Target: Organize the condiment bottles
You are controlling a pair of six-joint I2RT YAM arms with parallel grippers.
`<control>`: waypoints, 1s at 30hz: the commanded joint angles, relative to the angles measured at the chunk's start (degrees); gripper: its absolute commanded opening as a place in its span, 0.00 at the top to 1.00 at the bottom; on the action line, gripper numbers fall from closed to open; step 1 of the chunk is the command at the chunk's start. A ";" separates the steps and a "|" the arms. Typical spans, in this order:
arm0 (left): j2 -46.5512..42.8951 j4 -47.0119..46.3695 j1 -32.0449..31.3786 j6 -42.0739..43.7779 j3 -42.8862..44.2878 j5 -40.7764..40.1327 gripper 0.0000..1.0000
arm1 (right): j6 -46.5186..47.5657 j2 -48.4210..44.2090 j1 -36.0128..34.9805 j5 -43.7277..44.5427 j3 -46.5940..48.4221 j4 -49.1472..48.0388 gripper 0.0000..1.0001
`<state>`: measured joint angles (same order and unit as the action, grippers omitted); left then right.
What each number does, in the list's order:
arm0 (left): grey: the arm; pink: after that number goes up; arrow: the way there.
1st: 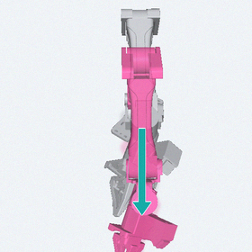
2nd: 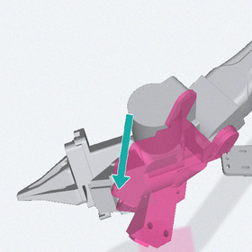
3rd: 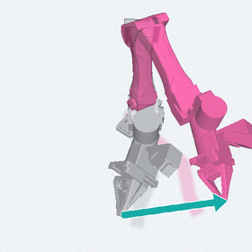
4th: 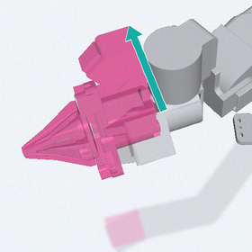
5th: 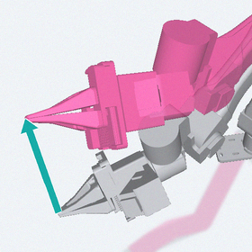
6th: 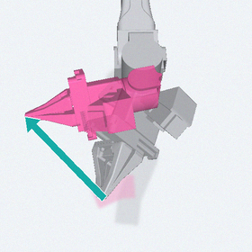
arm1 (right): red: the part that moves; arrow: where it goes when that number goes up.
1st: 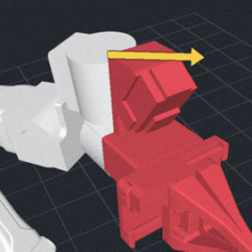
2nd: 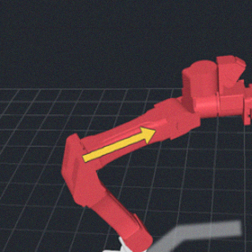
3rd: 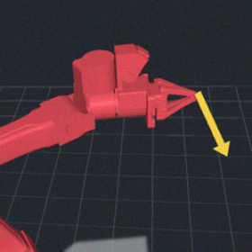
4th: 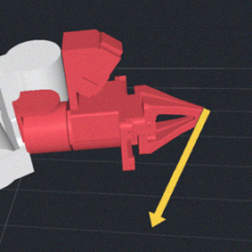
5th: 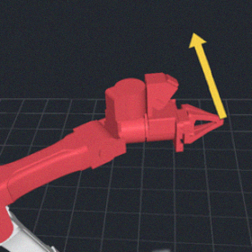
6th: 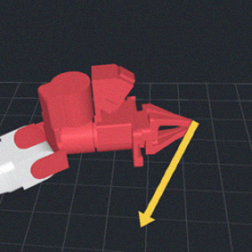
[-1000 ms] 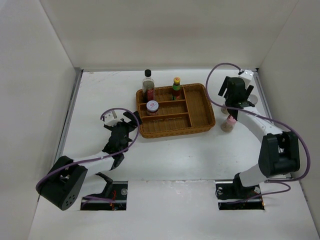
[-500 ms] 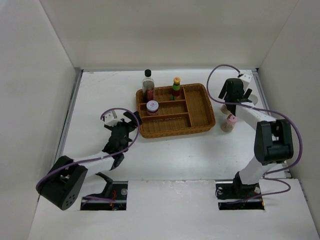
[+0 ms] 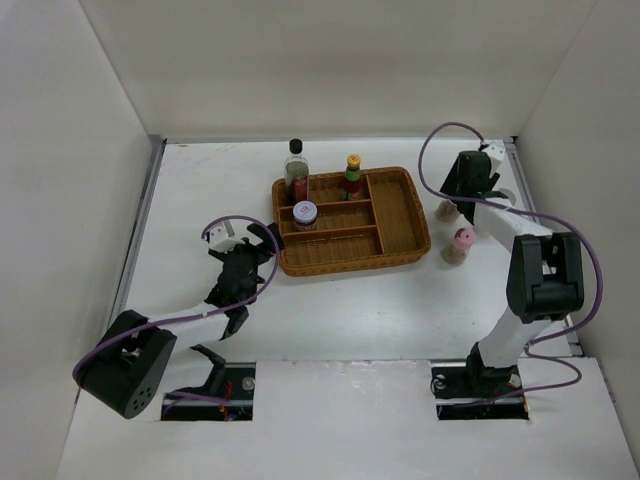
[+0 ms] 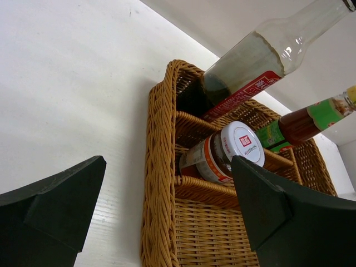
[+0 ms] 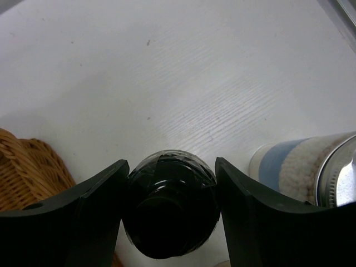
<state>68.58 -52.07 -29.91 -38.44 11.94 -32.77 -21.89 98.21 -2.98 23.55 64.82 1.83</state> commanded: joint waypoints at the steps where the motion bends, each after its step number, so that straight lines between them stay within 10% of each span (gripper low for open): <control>1: -0.20 -2.24 0.51 -0.59 -0.17 0.43 0.00 | -0.35 -4.42 -0.31 1.22 3.30 -2.44 0.47; 30: 0.16 -2.24 1.04 -0.85 -0.08 1.49 0.00 | 2.73 12.00 -17.98 -0.96 20.88 -6.04 0.45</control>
<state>68.82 -52.07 -29.26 -38.63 11.94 -32.23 -18.41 110.87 -20.01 23.27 83.22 0.03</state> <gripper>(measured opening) 0.997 0.681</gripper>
